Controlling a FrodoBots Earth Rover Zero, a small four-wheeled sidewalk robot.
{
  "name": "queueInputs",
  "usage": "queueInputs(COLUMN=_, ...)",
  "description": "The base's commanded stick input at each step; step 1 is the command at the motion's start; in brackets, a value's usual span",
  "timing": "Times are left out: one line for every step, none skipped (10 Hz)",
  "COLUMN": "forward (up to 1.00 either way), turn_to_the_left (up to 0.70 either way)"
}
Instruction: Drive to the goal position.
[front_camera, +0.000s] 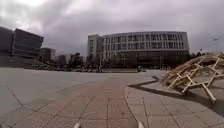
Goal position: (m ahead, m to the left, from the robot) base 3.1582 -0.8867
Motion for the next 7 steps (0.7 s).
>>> queueInputs(forward=0.45, turn_to_the_left=0.0)
queueInputs(forward=0.45, turn_to_the_left=0.0)
queueInputs(forward=0.45, turn_to_the_left=0.0)
queueInputs(forward=0.45, turn_to_the_left=0.0)
queueInputs(forward=0.45, turn_to_the_left=0.0)
queueInputs(forward=0.45, turn_to_the_left=0.0)
queueInputs(forward=0.45, turn_to_the_left=0.0)
